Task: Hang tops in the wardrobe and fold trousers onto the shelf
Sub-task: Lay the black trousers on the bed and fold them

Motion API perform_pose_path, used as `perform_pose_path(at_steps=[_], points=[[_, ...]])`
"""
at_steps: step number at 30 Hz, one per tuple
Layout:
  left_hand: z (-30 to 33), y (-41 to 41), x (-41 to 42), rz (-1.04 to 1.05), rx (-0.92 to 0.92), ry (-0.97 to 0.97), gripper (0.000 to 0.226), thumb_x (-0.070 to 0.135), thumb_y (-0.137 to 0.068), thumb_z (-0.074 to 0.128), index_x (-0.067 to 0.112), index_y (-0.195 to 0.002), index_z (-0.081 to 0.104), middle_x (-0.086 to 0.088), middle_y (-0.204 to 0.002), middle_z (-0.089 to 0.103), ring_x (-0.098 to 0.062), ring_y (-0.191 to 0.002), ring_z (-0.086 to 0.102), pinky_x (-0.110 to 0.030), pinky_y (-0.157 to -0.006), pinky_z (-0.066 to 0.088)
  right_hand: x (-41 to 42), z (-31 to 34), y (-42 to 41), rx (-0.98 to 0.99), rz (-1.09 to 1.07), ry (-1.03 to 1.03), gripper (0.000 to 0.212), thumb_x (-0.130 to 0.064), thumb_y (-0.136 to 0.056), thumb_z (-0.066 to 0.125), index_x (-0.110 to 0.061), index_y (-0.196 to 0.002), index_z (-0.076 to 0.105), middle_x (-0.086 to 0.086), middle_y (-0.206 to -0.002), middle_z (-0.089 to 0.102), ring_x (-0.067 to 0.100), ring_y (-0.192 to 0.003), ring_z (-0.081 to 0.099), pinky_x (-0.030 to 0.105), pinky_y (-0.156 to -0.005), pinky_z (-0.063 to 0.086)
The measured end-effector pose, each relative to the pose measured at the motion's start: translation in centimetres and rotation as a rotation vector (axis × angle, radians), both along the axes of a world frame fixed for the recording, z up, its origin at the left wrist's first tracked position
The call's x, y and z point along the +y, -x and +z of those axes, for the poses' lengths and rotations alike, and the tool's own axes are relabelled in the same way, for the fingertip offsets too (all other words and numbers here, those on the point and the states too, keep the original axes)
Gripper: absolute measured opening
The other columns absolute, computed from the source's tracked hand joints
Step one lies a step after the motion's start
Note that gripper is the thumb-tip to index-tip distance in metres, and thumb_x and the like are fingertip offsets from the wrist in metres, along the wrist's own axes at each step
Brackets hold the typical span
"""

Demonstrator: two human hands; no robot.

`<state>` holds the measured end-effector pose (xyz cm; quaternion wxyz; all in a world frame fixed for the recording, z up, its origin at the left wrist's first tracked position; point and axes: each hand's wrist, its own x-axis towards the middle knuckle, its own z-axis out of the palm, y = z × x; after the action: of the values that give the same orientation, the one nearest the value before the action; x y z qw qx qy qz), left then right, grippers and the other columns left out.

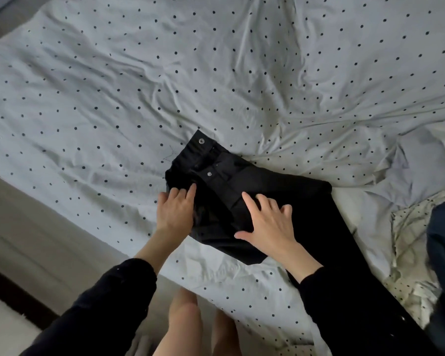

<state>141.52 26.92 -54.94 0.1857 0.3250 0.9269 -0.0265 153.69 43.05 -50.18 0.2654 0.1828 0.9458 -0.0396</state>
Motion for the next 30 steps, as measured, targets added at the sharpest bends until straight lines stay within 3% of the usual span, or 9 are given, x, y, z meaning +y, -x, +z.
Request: perform_pose_path(at_steps=[2, 4, 6, 8, 13, 20, 24, 28, 30], points=[[-0.4, 1.1, -1.2, -0.068, 0.070, -0.110, 0.042, 0.011, -0.048, 0.089, 0.017, -0.087, 0.074, 0.002, -0.064, 0.061, -0.020, -0.065, 0.057, -0.030, -0.068, 0.036, -0.2, -0.9, 0.1, -0.043, 0.029, -0.067, 0.095, -0.052, -0.082, 0.063, -0.025, -0.151, 0.004, 0.007, -0.144, 0.032, 0.024, -0.124, 0.040, 0.043, -0.096, 0.030], [-0.2, 1.8, -2.0, -0.065, 0.082, -0.238, 0.025, 0.005, -0.053, 0.085, 0.014, -0.072, 0.072, 0.001, -0.059, 0.058, -0.024, -0.062, 0.058, -0.030, -0.069, 0.027, 0.3, -1.2, 0.8, 0.086, 0.024, -0.143, 0.085, -0.039, -0.073, 0.078, -0.022, -0.144, 0.036, 0.008, -0.121, 0.054, 0.025, -0.104, 0.055, 0.045, -0.086, 0.039], [0.5, 2.7, -2.7, 0.017, 0.106, -0.311, 0.014, 0.003, -0.065, 0.076, 0.011, -0.075, 0.070, -0.002, -0.067, 0.062, -0.027, -0.072, 0.061, -0.032, -0.073, 0.026, 1.5, -1.0, 1.8, 0.331, -0.044, -0.185, 0.055, -0.027, -0.056, 0.090, -0.015, -0.105, 0.069, 0.004, -0.079, 0.066, 0.024, -0.072, 0.062, 0.042, -0.070, 0.044], [1.0, 3.7, -3.3, 0.170, 0.146, -0.341, 0.014, 0.001, -0.072, 0.071, 0.008, -0.084, 0.069, -0.007, -0.079, 0.065, -0.032, -0.084, 0.061, -0.039, -0.078, 0.031, 3.2, -0.2, 3.4, 0.504, -0.169, -0.203, 0.028, -0.025, -0.061, 0.088, -0.012, -0.079, 0.070, 0.002, -0.061, 0.062, 0.025, -0.060, 0.059, 0.039, -0.068, 0.043], [2.9, 6.2, -2.4, 0.475, 0.008, -0.280, 0.022, 0.011, -0.087, 0.060, 0.012, -0.108, 0.066, -0.012, -0.117, 0.054, -0.033, -0.113, 0.041, -0.043, -0.093, 0.026, 3.6, 2.8, 8.4, 0.721, -0.332, -0.132, 0.035, -0.036, -0.075, 0.076, -0.011, -0.058, 0.058, 0.001, -0.048, 0.053, 0.021, -0.042, 0.044, 0.036, -0.065, 0.038], [2.8, 4.7, -3.3, 0.366, -0.091, -0.181, 0.054, 0.022, -0.084, 0.067, 0.019, -0.134, 0.046, -0.012, -0.138, 0.036, -0.033, -0.125, 0.032, -0.045, -0.100, 0.027, -2.0, 0.4, 4.7, 0.550, -0.224, -0.008, 0.026, -0.025, -0.061, 0.088, -0.013, -0.077, 0.071, -0.003, -0.063, 0.060, 0.018, -0.052, 0.059, 0.036, -0.064, 0.045], [1.7, 6.6, -4.0, 0.283, -0.201, -0.144, 0.059, 0.030, -0.081, 0.070, 0.025, -0.135, 0.046, -0.007, -0.149, 0.023, -0.029, -0.135, 0.025, -0.046, -0.107, 0.024, -0.1, 0.3, 4.0, 0.538, -0.232, -0.037, 0.031, -0.017, -0.065, 0.085, -0.011, -0.090, 0.070, 0.002, -0.071, 0.063, 0.026, -0.062, 0.062, 0.040, -0.066, 0.046], [1.2, 7.5, -3.3, 0.116, -0.316, -0.151, 0.038, 0.026, -0.083, 0.067, 0.019, -0.120, 0.061, -0.001, -0.132, 0.045, -0.018, -0.119, 0.046, -0.032, -0.097, 0.019, 3.7, 1.5, 6.6, 0.581, -0.368, -0.094, 0.024, -0.017, -0.082, 0.070, -0.006, -0.102, 0.066, 0.013, -0.088, 0.066, 0.034, -0.082, 0.063, 0.046, -0.077, 0.043], [1.3, 7.5, -3.3, 0.127, -0.251, -0.321, 0.020, 0.020, -0.084, 0.067, 0.012, -0.101, 0.070, -0.001, -0.112, 0.060, -0.020, -0.101, 0.056, -0.028, -0.087, 0.018, 5.2, 2.1, 7.6, 0.543, -0.406, -0.082, 0.026, -0.022, -0.090, 0.061, -0.006, -0.110, 0.064, 0.013, -0.101, 0.062, 0.033, -0.098, 0.057, 0.045, -0.086, 0.036]])
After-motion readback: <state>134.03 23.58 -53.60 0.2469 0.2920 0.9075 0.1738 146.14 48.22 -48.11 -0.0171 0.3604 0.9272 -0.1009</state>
